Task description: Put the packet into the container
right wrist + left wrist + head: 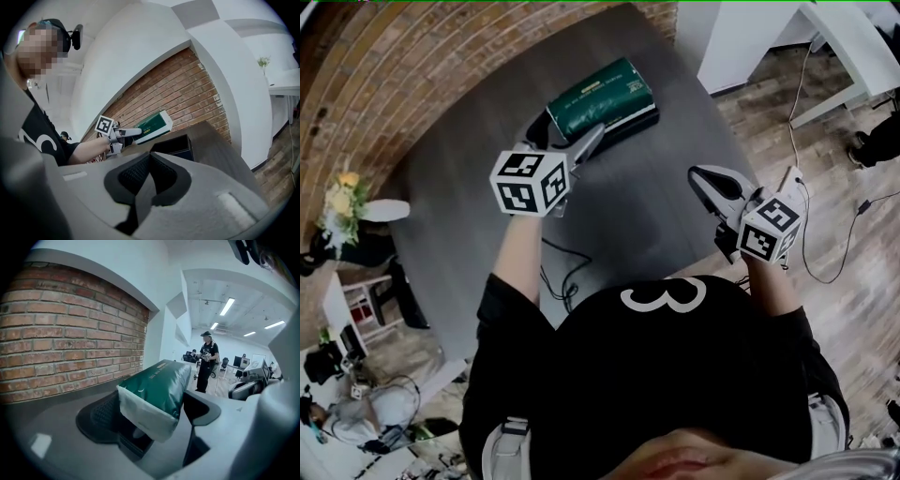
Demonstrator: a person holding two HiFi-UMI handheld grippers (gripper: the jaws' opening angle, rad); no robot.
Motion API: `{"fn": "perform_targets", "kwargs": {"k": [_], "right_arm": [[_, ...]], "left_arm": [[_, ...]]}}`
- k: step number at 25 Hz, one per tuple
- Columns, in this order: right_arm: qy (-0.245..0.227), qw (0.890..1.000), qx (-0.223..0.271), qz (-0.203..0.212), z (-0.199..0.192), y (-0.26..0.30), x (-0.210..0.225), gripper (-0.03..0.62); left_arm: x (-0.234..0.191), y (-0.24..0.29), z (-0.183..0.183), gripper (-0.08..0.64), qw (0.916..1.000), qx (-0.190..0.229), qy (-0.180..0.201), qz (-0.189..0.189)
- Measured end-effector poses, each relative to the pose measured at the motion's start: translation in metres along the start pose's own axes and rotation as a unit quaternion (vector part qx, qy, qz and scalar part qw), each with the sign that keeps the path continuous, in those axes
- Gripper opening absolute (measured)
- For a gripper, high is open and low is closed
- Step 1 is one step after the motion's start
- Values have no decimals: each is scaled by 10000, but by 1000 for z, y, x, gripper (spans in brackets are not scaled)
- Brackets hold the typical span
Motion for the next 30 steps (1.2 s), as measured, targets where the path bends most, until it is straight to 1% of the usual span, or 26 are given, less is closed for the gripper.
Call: {"fn": "perform_targets", "kwargs": {"k": [4,9,13,16,20,24,30], "right_arm": [[72,9999,-115,-90,-6,5,5,2],[167,9993,-248,-203,-14,6,13,2],[248,9988,-315,-263,-19,8,16,2],[283,9986,-348,-289,-21,10,17,2],[344,9983,-360,-307,-25,10,20,2],[410,9979,-367,-333,-29,9,25,2],[452,9976,-410,-330,-31,8,28,2]], "left_arm": [[-16,16,-16,446,9995,-261,-139,54],[-31,32,-33,446,9988,-361,-293,147],[-37,44,-48,446,9982,-479,-335,99],[-40,51,-52,446,9979,-571,-307,60],[-44,58,-55,448,9971,-658,-369,51],[-46,65,-61,448,9958,-871,-285,94],[-51,72,-68,454,9945,-921,-486,123]]}}
Point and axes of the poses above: the fingertips, and each gripper's own axes: y forward along the fingers, x to its right, z out of its top, the point moved 10 cm from there along -y, backward along the fingers, and after that the axes turned 14 degrees about -z, right-handed, at the moved point
